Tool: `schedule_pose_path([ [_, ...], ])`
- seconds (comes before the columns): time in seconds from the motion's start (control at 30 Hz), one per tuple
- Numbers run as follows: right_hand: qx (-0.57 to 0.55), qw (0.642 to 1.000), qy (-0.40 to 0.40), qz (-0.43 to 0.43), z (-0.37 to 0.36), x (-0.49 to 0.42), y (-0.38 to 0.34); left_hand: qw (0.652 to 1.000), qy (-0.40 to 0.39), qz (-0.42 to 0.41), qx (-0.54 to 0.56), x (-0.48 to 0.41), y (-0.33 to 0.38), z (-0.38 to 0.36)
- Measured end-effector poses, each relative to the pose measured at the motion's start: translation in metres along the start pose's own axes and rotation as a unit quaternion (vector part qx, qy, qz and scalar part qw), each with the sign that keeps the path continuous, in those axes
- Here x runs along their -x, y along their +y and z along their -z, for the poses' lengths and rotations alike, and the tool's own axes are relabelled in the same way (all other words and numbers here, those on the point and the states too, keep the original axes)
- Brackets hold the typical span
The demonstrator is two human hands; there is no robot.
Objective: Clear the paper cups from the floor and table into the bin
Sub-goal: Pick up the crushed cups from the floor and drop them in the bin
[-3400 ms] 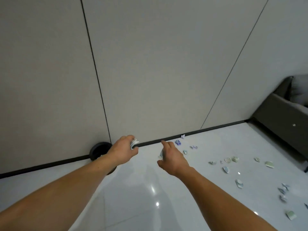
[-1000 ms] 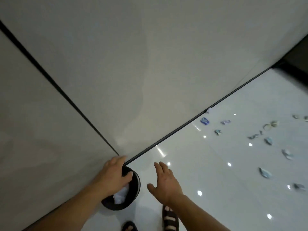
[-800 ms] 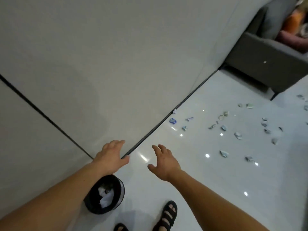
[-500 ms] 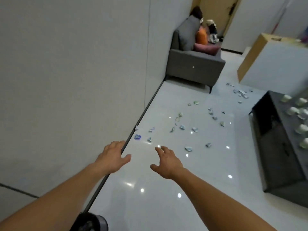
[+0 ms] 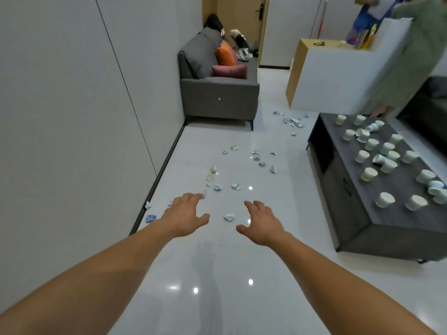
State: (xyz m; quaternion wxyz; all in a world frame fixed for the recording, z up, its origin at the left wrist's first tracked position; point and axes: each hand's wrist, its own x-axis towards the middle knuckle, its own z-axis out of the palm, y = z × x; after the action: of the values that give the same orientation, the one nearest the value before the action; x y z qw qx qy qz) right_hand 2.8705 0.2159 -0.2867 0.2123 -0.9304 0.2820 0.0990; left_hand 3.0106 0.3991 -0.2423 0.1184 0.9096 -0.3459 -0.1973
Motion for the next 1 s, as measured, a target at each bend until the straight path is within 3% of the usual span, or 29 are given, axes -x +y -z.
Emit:
schedule_pose_path([
  [0.3,0.003,0.999,-0.018,-0.035,0.026,-0.064,0.084,0.998,-0.060,-0.023,-0.013,-0.112,0.060,-0.036],
  [0.7,0.018,0.996,-0.049,-0.068,0.089,-0.261,0.124,0.995,-0.090,-0.031,0.030,-0.341,0.073,-0.010],
  [1.0,0.022,0.991,-0.126,-0.025,0.106,-0.437,0.186,0.992,-0.094,0.072,0.049,-0.481,0.084,-0.015],
])
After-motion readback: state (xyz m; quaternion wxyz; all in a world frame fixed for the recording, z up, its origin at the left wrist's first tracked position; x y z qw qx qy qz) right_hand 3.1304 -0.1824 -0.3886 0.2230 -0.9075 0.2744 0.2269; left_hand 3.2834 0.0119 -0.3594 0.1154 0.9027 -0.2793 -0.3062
